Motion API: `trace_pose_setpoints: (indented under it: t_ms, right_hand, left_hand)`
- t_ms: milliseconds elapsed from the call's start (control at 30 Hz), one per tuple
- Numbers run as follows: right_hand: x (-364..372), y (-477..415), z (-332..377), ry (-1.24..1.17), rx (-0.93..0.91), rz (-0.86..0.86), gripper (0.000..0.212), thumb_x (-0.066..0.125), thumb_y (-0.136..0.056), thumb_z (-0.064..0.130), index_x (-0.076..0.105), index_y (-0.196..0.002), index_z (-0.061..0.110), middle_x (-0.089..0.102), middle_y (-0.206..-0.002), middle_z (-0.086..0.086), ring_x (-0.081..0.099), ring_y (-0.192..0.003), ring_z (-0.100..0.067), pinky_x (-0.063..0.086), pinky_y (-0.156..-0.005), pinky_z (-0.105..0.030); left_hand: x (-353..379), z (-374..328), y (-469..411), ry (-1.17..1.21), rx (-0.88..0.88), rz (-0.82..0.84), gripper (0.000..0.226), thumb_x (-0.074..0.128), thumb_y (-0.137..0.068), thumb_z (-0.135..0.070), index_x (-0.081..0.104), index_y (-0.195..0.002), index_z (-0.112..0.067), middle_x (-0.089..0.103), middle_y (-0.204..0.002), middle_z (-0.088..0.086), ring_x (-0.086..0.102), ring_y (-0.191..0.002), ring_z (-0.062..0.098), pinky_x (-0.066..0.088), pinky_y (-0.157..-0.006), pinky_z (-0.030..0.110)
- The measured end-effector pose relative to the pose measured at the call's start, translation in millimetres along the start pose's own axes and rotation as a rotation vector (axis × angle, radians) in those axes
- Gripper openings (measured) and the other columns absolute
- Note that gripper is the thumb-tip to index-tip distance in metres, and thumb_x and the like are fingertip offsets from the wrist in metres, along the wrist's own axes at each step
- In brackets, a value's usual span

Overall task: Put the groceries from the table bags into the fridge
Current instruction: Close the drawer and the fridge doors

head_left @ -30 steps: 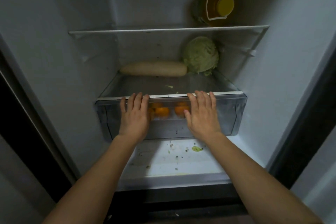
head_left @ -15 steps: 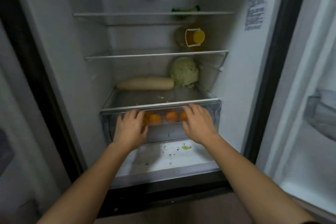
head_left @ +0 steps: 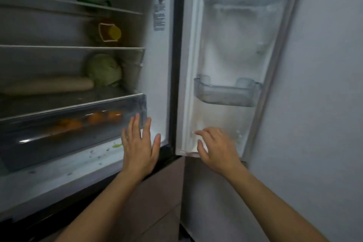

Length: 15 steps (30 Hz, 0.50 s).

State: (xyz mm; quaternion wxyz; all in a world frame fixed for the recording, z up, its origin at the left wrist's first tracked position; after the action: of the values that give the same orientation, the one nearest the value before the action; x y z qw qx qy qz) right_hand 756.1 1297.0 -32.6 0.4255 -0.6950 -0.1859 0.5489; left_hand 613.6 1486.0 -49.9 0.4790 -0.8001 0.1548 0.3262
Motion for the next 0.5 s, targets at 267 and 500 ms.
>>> trace_pose_setpoints:
  t_ms: [267, 500]
  right_hand:
    - [-96.4, 35.9, -127.7, -0.002, 0.565, -0.057, 0.021, 0.059, -0.094, 0.024, 0.061, -0.112, 0.015, 0.058, -0.11, -0.007, 0.059, -0.102, -0.028, 0.048, -0.08, -0.038]
    - [-71.2, 1.6, -177.3, -0.492, 0.891, -0.033, 0.053, 0.043, -0.105, 0.033, 0.035, -0.152, 0.009, 0.037, -0.153, -0.016, 0.041, -0.139, -0.031, 0.03, -0.115, -0.038]
  left_hand:
    - [-8.2, -172.9, -39.3, 0.088, 0.366, -0.251, 0.068, 0.047, -0.095, -0.044, 0.027, -0.15, -0.011, 0.014, -0.16, 0.016, 0.014, -0.15, 0.034, 0.015, -0.117, 0.062]
    - [-4.4, -220.9, -70.3, -0.119, 0.323, -0.178, 0.058, 0.041, -0.096, -0.052, 0.041, -0.143, -0.019, 0.041, -0.146, 0.011, 0.026, -0.145, 0.031, 0.01, -0.118, 0.062]
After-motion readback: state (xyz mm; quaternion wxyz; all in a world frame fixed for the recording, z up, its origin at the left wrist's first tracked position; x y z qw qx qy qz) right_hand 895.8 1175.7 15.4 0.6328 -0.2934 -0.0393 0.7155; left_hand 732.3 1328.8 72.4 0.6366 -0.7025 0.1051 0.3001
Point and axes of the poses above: each hand's wrist, its own y-axis away from the middle knuckle, its own x-axis out of the palm, z = x × y, the point moved 4 cm from there along -y, towards the middle knuckle
